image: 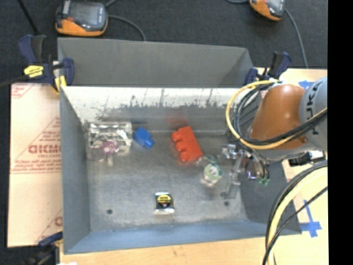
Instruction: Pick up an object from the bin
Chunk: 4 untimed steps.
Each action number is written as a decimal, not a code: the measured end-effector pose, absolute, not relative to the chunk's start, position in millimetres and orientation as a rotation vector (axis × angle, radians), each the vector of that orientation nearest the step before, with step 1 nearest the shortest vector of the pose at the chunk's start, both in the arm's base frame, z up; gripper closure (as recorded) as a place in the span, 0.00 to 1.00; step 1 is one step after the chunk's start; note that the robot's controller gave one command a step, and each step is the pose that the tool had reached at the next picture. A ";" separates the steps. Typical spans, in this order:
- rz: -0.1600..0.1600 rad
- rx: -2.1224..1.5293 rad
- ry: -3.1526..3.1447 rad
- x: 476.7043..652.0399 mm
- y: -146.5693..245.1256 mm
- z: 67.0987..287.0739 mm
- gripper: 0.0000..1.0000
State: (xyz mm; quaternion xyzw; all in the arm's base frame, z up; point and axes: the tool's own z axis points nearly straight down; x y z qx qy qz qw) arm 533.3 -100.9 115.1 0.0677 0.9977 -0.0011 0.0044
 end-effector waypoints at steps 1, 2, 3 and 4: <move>0.002 0.850 3.020 556.6 -71.7 94.1 0.00; -0.001 0.846 3.020 556.6 -73.3 94.9 1.00; -0.003 0.845 3.021 556.4 -73.7 94.7 0.00; -0.003 0.780 3.036 597.3 -77.2 69.9 0.00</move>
Offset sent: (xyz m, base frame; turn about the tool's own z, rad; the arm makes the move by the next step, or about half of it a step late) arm 0.0221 0.0290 -0.0210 0.4162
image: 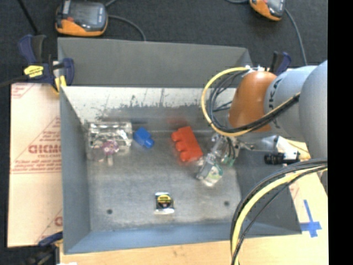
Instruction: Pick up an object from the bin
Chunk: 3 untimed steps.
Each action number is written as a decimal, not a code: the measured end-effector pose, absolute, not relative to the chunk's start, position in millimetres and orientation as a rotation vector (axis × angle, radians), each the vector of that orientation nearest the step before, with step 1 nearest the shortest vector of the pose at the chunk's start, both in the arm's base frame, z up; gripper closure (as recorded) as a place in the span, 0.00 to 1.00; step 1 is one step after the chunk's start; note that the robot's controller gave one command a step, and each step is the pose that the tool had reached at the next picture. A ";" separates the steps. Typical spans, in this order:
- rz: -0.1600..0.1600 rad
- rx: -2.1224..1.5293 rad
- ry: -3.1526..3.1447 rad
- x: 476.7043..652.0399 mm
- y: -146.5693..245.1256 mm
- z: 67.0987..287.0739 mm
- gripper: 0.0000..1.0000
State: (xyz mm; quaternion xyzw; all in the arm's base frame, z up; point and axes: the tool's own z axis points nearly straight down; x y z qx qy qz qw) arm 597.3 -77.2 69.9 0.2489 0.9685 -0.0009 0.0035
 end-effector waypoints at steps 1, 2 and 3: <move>-0.003 0.778 3.038 596.2 -77.0 70.9 1.00; 0.000 1.798 2.578 548.0 -31.7 98.0 1.00; -0.003 1.794 2.580 548.1 -33.1 97.8 0.00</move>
Offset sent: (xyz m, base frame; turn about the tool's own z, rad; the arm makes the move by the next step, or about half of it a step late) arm 0.0000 0.0000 0.0000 0.0000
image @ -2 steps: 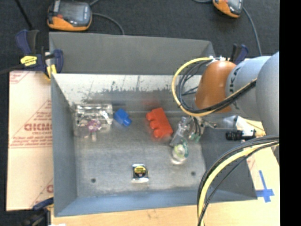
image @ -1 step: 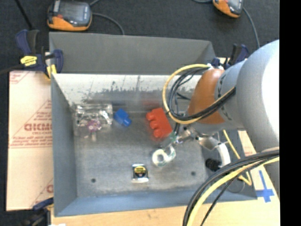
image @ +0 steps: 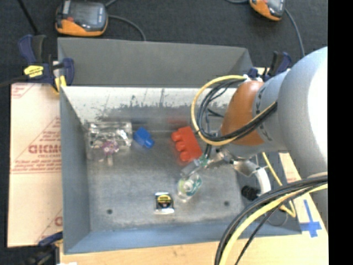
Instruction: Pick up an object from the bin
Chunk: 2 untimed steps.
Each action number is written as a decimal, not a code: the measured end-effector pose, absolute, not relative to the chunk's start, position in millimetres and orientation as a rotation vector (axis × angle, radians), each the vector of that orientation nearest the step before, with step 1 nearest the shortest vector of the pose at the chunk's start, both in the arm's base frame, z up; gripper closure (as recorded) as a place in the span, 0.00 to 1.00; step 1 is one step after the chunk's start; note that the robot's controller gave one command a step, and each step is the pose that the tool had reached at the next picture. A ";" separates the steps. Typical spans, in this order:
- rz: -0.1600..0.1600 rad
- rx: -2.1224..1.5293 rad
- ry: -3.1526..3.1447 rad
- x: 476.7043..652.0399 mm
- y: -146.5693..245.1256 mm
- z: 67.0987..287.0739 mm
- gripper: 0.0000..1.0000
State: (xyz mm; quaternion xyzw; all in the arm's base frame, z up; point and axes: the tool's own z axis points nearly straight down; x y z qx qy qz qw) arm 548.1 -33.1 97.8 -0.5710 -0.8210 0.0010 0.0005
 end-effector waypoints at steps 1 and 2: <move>-0.001 -1.466 -2.784 590.5 -8.5 109.8 0.00; 0.004 -1.031 -2.964 474.2 -26.9 79.1 0.00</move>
Offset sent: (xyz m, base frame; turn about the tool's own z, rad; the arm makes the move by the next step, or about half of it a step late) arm 0.0405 0.0256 0.0106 -0.2439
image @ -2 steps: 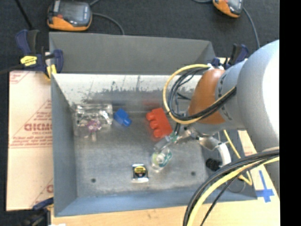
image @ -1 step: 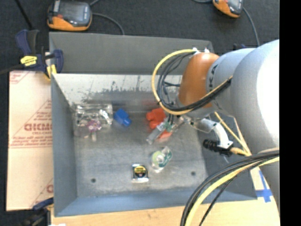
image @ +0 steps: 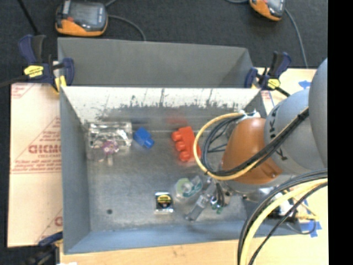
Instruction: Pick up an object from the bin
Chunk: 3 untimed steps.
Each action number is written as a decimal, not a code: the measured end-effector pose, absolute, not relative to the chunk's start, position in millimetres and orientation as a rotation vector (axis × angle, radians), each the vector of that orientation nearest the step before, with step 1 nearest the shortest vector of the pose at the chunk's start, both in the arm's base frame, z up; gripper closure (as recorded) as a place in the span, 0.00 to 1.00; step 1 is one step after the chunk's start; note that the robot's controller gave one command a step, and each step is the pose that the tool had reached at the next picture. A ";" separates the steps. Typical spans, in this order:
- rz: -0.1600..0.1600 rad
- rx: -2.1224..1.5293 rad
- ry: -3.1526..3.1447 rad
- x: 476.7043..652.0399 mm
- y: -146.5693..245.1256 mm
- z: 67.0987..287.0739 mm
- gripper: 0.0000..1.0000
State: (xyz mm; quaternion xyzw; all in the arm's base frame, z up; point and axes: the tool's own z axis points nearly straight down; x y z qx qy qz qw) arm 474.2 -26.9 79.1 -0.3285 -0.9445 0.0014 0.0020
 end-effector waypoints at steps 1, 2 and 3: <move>-0.002 -1.767 -2.600 539.9 -21.7 88.6 0.00; -0.006 -1.548 -2.740 589.5 28.4 104.3 0.00; 0.006 -1.381 -2.829 626.6 -37.7 69.8 0.00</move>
Offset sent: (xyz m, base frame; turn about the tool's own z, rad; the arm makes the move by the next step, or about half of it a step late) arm 0.0646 0.0058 0.0091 0.5273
